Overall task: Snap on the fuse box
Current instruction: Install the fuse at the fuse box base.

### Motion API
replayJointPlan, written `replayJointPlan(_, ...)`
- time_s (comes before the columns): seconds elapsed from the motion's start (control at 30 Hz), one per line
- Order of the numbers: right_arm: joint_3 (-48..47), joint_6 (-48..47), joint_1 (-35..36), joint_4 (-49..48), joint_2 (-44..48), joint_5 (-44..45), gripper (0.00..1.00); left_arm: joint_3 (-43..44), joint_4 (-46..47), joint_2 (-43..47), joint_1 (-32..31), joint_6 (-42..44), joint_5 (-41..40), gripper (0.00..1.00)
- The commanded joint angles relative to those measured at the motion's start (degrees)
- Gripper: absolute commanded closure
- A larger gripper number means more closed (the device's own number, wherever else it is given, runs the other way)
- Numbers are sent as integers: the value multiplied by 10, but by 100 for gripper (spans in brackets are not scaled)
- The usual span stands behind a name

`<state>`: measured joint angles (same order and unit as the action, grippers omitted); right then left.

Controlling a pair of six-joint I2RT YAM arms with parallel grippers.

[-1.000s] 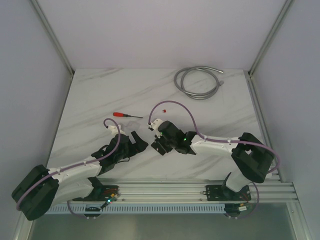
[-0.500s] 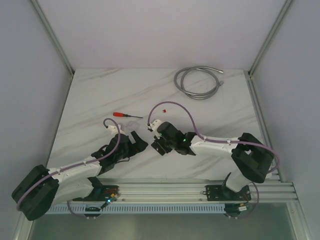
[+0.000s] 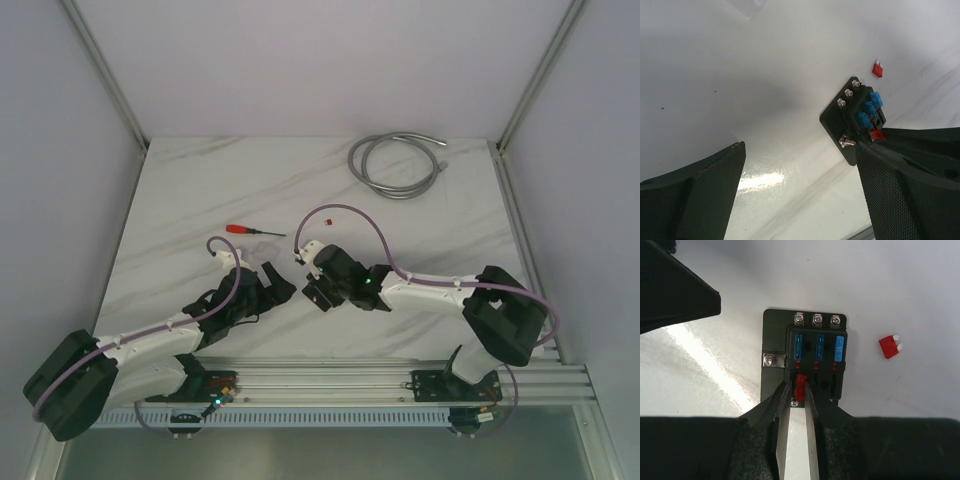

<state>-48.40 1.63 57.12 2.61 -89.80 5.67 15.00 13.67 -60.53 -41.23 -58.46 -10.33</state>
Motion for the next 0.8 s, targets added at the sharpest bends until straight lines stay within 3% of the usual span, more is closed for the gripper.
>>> replayJointPlan(0.0,-21,-4,7,8,-5,7,76,-6,-5,0,2,-2,4,0)
replayJointPlan(0.57,-32,12,11,26,-6,31,79,-5,-6,0,4,-1,7,0)
replayJointPlan(0.77,-53,62,11,60,9,36,74,-4,-6,-2,3,0,12,0)
